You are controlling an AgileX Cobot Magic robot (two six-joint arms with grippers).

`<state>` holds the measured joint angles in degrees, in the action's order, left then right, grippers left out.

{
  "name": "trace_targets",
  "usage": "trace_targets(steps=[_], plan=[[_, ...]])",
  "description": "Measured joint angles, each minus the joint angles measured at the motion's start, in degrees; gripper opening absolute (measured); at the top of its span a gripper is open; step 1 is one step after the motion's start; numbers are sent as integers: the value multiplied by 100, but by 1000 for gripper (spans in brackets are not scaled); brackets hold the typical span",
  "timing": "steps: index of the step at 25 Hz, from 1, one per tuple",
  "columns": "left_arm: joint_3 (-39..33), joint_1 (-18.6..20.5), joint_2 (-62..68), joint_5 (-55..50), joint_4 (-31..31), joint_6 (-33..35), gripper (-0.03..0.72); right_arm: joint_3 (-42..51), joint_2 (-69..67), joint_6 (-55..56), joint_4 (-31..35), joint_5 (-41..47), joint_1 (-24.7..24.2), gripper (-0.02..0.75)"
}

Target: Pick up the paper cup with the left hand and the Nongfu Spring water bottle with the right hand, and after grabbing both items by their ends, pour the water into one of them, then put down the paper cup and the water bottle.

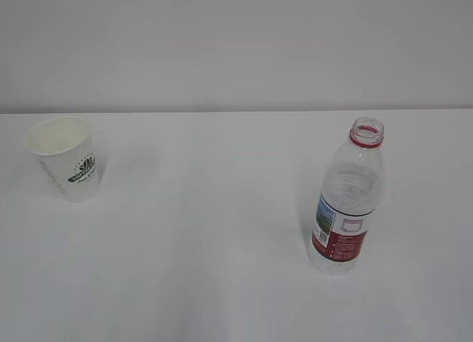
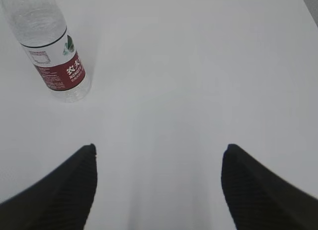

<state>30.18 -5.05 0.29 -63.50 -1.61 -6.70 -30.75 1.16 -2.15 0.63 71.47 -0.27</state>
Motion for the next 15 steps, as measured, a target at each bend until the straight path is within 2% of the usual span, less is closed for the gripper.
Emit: trace_targets(steps=[15], plan=[[0,0,0,0,0,0,327,0,0,0,0,-104,0,587]])
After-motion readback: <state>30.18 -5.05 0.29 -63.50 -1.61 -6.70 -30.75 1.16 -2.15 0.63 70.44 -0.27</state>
